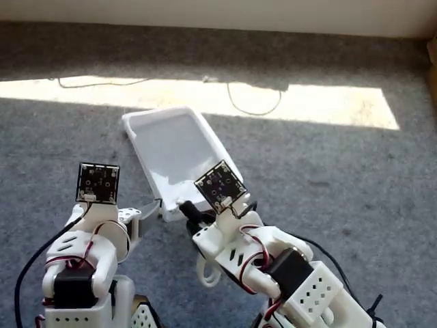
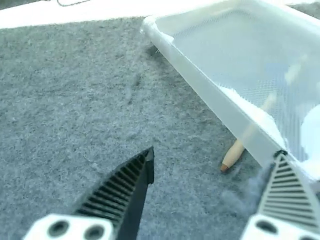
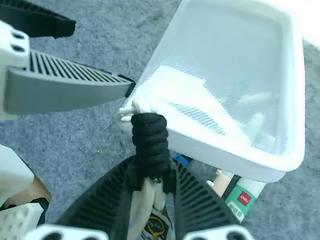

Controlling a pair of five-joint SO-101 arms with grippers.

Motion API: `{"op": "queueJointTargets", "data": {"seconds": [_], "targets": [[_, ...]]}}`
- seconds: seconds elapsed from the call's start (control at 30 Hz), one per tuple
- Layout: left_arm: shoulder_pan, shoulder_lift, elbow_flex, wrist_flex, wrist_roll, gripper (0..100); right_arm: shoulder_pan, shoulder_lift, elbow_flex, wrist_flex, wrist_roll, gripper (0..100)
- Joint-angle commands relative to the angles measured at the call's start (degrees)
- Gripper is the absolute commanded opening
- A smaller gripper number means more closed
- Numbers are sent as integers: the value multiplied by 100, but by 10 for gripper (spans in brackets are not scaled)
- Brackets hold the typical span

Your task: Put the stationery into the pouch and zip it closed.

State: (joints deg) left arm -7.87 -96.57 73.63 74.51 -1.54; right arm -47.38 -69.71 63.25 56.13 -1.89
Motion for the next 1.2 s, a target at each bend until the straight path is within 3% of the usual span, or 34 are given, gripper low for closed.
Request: {"op": "queueJointTargets", "data": {"seconds": [0.0,0.57,0.7,0.93,1.17], "targets": [[321,-4,-611,281,79,341,242,-127,-418,-207,-53,5],[1288,-4,-620,316,62,340,470,-110,-374,-444,-246,5],[1262,-4,-497,290,70,338,470,-110,-374,-435,-246,5],[1007,-4,251,-457,70,337,251,-127,-365,-409,-246,5],[629,-4,31,-422,352,337,268,-119,-365,-418,-229,5]]}}
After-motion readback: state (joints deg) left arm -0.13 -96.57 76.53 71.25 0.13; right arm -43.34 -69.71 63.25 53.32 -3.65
